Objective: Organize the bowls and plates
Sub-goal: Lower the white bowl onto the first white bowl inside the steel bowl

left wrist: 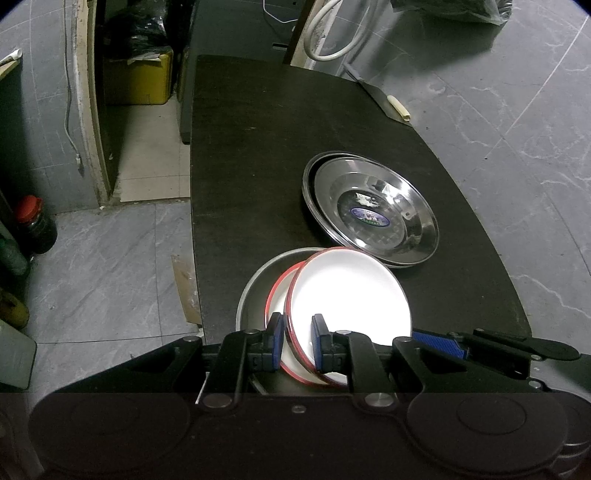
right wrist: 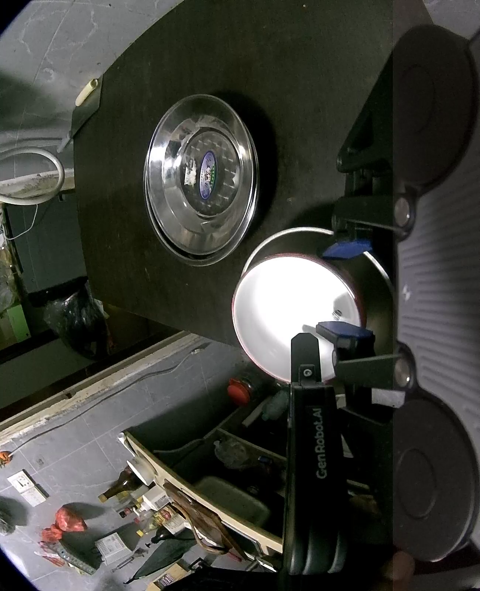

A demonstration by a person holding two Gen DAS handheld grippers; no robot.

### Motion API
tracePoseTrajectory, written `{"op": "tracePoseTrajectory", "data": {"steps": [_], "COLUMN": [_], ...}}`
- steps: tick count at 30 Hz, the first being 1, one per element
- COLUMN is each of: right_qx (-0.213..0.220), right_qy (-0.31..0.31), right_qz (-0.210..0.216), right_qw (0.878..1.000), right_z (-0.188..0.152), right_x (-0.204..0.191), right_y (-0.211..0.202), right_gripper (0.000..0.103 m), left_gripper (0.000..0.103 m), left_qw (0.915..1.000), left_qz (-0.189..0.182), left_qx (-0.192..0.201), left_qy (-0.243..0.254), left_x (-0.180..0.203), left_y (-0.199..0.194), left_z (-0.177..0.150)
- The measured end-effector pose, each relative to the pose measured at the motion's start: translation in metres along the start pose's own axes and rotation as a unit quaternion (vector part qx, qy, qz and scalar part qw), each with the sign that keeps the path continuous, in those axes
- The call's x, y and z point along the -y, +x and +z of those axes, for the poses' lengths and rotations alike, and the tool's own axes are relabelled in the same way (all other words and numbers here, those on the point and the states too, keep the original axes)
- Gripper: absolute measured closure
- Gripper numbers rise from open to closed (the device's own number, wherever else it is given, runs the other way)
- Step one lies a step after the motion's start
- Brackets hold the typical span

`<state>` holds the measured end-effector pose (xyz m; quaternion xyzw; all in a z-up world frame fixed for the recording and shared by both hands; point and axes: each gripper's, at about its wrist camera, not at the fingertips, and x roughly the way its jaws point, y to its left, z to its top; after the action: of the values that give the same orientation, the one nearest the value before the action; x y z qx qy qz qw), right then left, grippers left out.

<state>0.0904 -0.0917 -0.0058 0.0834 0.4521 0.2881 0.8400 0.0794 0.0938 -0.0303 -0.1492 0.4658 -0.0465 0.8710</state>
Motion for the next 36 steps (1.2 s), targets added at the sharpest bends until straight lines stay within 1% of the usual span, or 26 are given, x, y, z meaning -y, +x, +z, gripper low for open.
{"op": "tracePoseTrajectory", "data": {"steps": [28,34,36], "right_qx": [0.000,0.000,-0.001], "right_qy": [0.000,0.000,0.001], "right_qz": [0.000,0.000,0.000], "right_qw": [1.000,1.000,1.000], "right_z": [0.0004,0.0004,0.0005], "right_x": [-0.0001,-0.0001,-0.0001], "right_y": [0.0003,0.0004,0.0005], "right_gripper": [0.056,0.055,0.055], "left_gripper": [0.087,0.086,0.084], "left_qw": [1.0000,1.0000,0.9999], "left_qz": [-0.003,-0.004,-0.003], "left_qx": [0.003,0.005,0.005], "left_qy": [0.007,0.008,0.009], "left_x": [-0.0008,-0.0030,-0.0036], "left_y": [-0.0053,-0.0075,-0.0086], "left_z": [0.0007,0.0007,0.0007]}}
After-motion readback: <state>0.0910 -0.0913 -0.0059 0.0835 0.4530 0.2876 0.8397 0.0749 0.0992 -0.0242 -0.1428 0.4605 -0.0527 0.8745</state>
